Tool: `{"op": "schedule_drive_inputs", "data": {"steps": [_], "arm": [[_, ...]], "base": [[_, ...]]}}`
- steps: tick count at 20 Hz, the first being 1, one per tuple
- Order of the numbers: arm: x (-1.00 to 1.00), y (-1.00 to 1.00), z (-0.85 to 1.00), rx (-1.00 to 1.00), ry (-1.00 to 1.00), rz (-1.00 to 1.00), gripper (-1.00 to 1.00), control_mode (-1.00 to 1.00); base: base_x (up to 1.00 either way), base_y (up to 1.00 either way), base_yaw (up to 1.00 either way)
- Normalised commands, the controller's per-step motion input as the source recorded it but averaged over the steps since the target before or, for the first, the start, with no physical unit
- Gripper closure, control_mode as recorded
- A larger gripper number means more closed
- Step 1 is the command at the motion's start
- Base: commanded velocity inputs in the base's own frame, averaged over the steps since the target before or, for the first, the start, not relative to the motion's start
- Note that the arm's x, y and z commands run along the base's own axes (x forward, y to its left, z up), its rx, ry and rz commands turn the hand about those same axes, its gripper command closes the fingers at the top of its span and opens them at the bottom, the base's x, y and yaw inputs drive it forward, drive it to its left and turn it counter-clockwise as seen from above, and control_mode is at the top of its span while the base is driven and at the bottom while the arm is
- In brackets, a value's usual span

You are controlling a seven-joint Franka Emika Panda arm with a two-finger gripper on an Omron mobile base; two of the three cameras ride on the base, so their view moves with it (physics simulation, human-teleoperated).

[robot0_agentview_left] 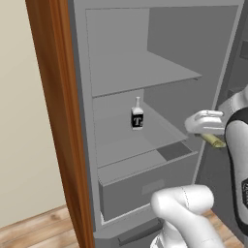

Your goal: Retrieve the butter from the fridge and place it on a plate on the dining table. Then retrieve the butter knife by the fridge and place it near the plate.

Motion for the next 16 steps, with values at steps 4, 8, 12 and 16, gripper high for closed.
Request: {"op": "schedule_drive_inputs", "data": {"steps": [4, 8, 12, 16], "arm": [[-0.04, 0.02, -0.43, -0.18, 0.2, 0.02, 1.0, -1.0], [0.0, 0.0, -0.51, -0.24, 0.22, 0.0, 1.0, -1.0], [0.0, 0.0, -0.44, -0.13, 0.11, 0.0, 1.0, -1.0], [0.0, 0.0, -0.4, -0.05, 0.05, 0.0, 1.0, -1.0]], "base": [[0.0, 0.0, 0.0], [0.0, 0.0, 0.0], [0.0, 0.0, 0.0], [0.0, 0.0, 0.0]]}}
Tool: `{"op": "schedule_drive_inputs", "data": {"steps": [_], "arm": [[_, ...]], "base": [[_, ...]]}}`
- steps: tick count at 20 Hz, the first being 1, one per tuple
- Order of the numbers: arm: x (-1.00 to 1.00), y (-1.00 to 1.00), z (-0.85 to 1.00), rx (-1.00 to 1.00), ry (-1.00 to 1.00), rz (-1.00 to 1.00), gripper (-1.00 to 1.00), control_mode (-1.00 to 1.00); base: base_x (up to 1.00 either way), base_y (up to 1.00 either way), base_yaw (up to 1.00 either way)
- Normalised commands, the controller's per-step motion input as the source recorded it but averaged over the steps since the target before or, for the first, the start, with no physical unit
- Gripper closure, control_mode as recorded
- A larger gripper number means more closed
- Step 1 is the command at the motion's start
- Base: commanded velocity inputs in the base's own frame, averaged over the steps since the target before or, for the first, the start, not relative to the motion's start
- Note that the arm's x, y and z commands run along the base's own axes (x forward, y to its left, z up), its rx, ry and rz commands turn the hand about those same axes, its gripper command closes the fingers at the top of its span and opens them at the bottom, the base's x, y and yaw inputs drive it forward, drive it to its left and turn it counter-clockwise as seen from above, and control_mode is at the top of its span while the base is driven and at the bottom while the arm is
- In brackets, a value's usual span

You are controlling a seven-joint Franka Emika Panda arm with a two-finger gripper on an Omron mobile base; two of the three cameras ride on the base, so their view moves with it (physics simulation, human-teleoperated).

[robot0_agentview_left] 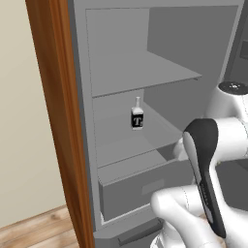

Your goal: Retrieve the butter from the fridge and place it on a plate on the dining table. Then retrieve the butter knife by the fridge and place it near the plate.

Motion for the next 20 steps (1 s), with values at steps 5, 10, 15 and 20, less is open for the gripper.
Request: {"op": "schedule_drive_inputs", "data": {"steps": [5, 10, 15, 20], "arm": [[0.0, 0.0, -0.38, -0.01, 0.01, 0.0, 1.0, -1.0], [0.0, 0.0, -0.04, 0.0, 0.0, 0.0, 1.0, -1.0], [0.0, 0.0, 0.0, 0.0, 0.0, 0.0, 1.0, -1.0], [0.0, 0.0, 0.0, 0.0, 0.0, 0.0, 1.0, 1.0]], "base": [[0.0, 0.0, 0.0], [0.0, 0.0, 0.0], [0.0, 0.0, 0.0], [-0.01, 0.0, 0.0]]}}
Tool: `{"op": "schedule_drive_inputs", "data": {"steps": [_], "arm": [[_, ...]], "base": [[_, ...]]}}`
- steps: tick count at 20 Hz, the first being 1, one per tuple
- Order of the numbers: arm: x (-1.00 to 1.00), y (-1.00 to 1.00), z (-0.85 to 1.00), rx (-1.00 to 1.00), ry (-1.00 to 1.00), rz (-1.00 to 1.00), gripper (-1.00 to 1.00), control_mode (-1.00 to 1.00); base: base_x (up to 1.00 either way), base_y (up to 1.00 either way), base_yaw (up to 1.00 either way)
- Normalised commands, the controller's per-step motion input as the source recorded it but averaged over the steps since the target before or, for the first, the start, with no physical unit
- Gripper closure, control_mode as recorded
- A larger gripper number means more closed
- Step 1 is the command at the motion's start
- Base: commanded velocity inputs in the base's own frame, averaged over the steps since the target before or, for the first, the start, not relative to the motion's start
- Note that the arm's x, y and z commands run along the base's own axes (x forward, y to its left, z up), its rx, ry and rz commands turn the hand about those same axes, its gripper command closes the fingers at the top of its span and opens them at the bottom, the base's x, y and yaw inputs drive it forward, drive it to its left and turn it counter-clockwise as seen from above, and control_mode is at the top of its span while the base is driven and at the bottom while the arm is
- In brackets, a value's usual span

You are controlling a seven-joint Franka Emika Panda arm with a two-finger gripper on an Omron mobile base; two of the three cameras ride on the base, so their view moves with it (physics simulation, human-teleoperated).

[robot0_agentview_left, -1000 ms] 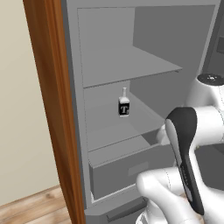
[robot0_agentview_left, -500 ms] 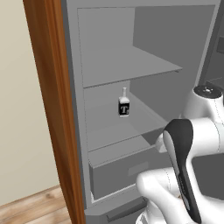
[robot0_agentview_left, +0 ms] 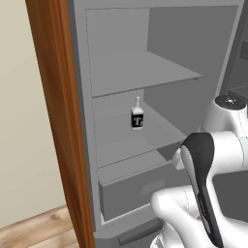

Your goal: Retrieve the butter from the fridge and place it on a plate on the dining table. Then retrieve the butter knife by the fridge and place it near the plate.

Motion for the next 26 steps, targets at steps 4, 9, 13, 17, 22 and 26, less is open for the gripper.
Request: {"op": "schedule_drive_inputs", "data": {"steps": [4, 9, 13, 17, 22, 26], "arm": [[0.0, 0.0, 0.0, 0.0, 0.0, 0.0, 1.0, 1.0], [0.0, 0.0, 0.0, 0.0, 0.0, 0.0, 1.0, 1.0], [0.0, 0.0, 0.0, 0.0, 0.0, 0.0, 1.0, 1.0], [0.0, 0.0, 0.0, 0.0, 0.0, 0.0, 1.0, 1.0], [0.0, 0.0, 0.0, 0.0, 0.0, 0.0, 1.0, 1.0], [0.0, 0.0, 0.0, 0.0, 0.0, 0.0, 1.0, 1.0]], "base": [[-0.64, 0.14, -0.17], [-0.9, 0.11, -0.39], [-0.77, 0.07, -0.41], [-0.97, 0.0, -0.45], [-0.81, 0.0, -0.49], [-0.74, 0.0, -0.48]]}}
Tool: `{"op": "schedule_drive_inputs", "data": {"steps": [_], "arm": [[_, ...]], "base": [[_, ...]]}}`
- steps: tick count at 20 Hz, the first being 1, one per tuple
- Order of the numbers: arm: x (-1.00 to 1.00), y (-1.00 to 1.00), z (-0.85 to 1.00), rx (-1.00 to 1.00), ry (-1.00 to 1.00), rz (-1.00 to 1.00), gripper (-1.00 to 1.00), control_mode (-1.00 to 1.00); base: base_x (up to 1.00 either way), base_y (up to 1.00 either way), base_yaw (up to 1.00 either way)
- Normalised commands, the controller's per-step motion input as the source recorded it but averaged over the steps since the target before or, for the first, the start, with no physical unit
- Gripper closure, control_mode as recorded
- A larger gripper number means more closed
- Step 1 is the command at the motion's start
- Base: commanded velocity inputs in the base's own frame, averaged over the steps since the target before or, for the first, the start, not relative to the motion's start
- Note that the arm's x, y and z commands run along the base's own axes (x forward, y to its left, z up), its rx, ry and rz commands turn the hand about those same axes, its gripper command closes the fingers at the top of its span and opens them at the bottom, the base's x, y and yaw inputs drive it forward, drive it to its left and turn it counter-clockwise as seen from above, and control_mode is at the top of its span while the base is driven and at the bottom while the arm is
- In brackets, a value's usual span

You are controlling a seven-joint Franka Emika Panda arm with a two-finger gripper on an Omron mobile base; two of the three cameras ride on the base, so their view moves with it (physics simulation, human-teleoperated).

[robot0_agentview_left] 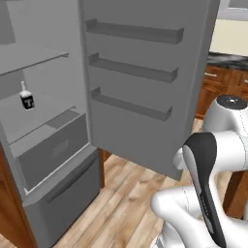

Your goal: Retrieve the butter from the fridge and place it on a plate on the dining table. Then retrieve the butter knife by the fridge and place it near the plate.

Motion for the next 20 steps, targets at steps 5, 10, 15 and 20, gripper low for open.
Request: {"op": "schedule_drive_inputs", "data": {"steps": [5, 10, 15, 20], "arm": [[0.0, 0.0, 0.0, 0.0, 0.0, 0.0, 1.0, 1.0], [0.0, 0.0, 0.0, 0.0, 0.0, 0.0, 1.0, 1.0], [0.0, 0.0, 0.0, 0.0, 0.0, 0.0, 1.0, 1.0], [0.0, 0.0, 0.0, 0.0, 0.0, 0.0, 1.0, 1.0]], "base": [[-0.62, 0.17, -0.53], [-0.65, 0.17, -0.56], [-0.67, -0.11, -0.63], [-0.57, -0.31, -0.67]]}}
